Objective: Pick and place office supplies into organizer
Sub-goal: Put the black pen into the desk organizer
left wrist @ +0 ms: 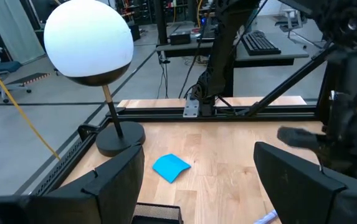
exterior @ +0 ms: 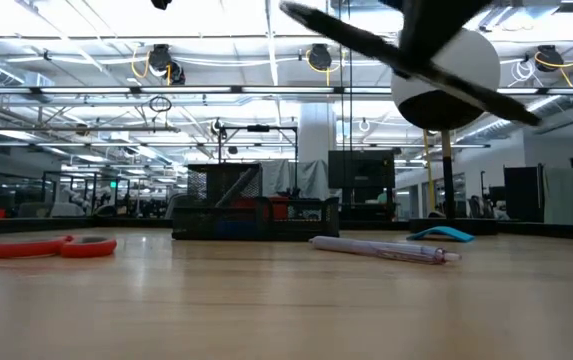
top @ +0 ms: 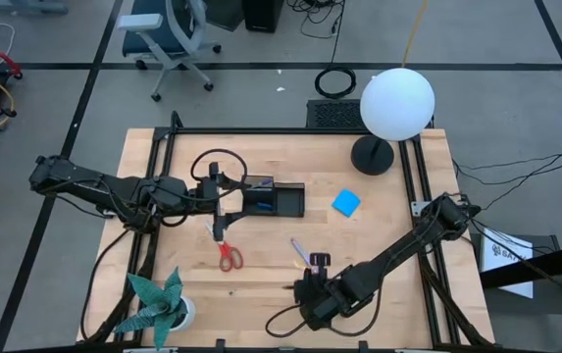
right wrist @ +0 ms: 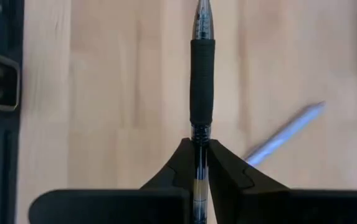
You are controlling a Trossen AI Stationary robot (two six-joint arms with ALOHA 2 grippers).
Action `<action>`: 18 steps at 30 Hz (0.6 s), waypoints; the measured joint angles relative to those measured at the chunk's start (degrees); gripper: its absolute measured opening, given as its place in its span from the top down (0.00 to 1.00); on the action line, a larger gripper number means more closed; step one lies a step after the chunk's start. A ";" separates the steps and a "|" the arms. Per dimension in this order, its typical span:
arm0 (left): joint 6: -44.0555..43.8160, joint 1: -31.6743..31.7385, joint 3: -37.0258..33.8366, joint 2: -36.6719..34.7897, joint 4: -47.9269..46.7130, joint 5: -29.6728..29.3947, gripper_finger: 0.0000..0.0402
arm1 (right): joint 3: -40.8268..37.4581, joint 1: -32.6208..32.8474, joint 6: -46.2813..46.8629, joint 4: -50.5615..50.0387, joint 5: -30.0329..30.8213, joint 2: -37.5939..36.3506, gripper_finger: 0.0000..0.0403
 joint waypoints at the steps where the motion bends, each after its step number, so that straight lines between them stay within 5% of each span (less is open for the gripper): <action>1: 0.00 0.00 0.01 0.00 0.00 0.00 0.23 | -0.38 -0.25 -0.68 0.49 1.48 -0.93 0.96; 8: -0.02 0.00 0.01 0.00 0.00 0.00 0.23 | -7.17 -3.12 -6.34 9.47 8.75 -7.35 0.96; 18: 0.00 0.00 0.01 0.00 0.00 0.00 0.23 | -29.62 -10.56 -22.11 47.19 7.49 -22.70 0.96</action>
